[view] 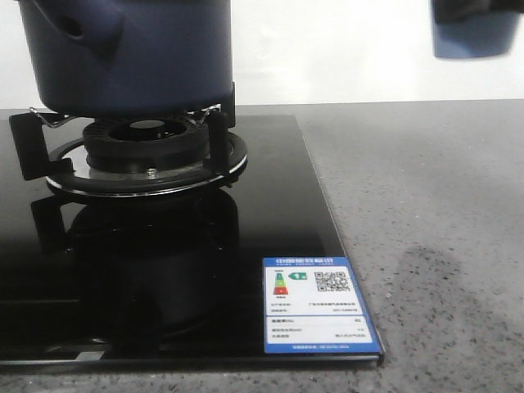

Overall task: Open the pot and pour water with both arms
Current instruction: 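Tilt the cup over the pot with the right gripper to pour water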

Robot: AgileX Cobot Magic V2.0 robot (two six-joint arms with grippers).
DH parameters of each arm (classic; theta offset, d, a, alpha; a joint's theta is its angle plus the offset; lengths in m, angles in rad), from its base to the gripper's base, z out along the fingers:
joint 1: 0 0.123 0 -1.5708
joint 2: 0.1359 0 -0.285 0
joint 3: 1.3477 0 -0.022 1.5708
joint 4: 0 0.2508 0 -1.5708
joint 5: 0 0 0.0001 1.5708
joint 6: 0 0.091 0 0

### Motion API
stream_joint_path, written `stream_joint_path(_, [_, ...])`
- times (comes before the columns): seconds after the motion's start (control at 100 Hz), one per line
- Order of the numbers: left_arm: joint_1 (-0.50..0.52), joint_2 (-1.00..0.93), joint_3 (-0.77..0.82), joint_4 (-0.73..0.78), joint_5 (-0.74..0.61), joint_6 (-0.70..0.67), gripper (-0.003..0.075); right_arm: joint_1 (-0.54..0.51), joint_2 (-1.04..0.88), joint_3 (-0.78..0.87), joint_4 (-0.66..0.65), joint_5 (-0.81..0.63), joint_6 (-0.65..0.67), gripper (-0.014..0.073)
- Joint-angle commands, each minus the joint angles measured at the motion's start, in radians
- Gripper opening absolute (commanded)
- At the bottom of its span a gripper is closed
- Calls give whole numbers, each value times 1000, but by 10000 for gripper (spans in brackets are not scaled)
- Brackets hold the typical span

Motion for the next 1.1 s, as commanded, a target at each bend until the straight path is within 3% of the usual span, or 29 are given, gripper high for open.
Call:
stream_joint_path(0.0, [2,-21,-44,-1,-102,-2,414,39,4,-106,-69,-19,-14,316])
stream_joint_path(0.5, [2,-21,-44,-1,-87,-2,414,242,219,-504,-294,376,-14,316])
stream_joint_path(0.85, [2,-21,-44,-1,-87,-2,414,368,340,-695,-488,528,-14,316])
stream_joint_path(1.09, [2,-21,-44,-1,-87,-2,414,437,398,-764,-717,600,-14,316])
